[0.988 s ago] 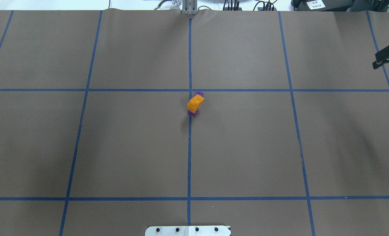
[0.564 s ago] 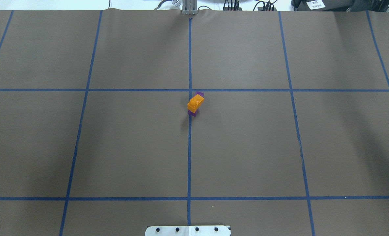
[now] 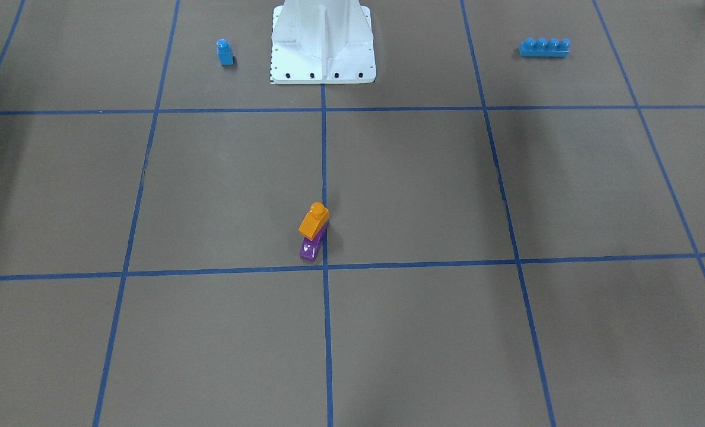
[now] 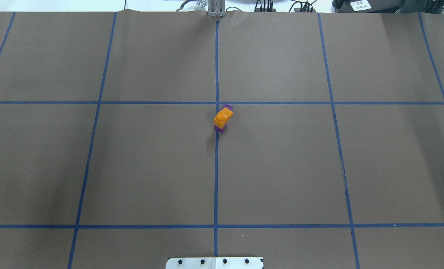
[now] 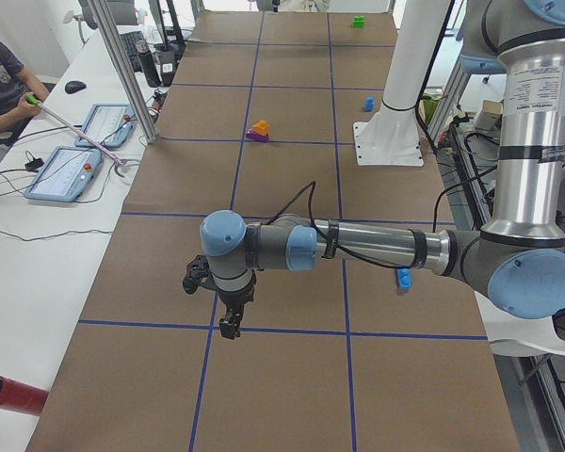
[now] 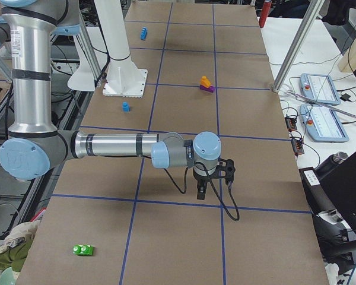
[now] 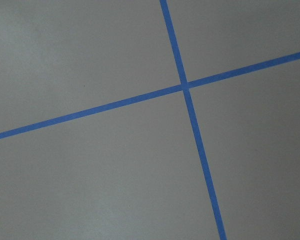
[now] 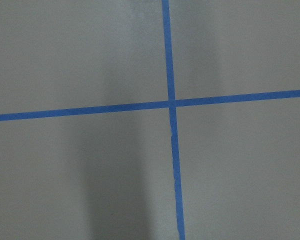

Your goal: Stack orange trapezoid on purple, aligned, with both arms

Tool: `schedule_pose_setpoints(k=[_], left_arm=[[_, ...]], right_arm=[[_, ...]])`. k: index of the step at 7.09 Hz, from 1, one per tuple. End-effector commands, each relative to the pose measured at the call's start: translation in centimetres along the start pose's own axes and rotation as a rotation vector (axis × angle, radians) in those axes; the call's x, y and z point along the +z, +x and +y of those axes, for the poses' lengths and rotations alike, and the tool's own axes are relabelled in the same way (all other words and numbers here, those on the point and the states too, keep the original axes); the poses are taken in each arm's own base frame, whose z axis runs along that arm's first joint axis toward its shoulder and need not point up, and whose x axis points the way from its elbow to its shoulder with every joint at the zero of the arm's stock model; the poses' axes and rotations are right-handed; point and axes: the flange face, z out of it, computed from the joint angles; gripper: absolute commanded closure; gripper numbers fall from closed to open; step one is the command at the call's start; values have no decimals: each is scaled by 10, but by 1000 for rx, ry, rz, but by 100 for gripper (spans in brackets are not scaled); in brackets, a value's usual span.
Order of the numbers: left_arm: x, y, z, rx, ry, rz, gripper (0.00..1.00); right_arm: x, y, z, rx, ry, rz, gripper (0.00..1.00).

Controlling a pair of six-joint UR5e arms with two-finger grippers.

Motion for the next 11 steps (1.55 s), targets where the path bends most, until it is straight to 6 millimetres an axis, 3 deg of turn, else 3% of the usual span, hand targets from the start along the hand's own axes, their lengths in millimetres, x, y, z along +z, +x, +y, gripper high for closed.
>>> schedule_pose_setpoints(k=[1,3,5,7,8,9,11], left_arm=[[2,-1,1,-6,-2,12,0],[2,-1,1,-5,0,11,0],[1,-1,0,-5,0,11,0],[5,-5,2,-9,-7,3,0],[23,-19,7,-34,-37,12,0],[28,-22,9,-56,-48,19,0],[21,-17,2,-131,-36,17,0]], right_arm=[[3,22,-13,-46,-13,-1,0],[-7,14,-23,4,-55,1,0],[-16,19,-21,-20,-71,0,0],[-14,21,-19,-11,-90,1,0],[-11,24,-17,-7,-92,-1,0],[-11,24,-16,-9,-93,-2,0],[-13,21,-17,-10,-87,-4,0]])
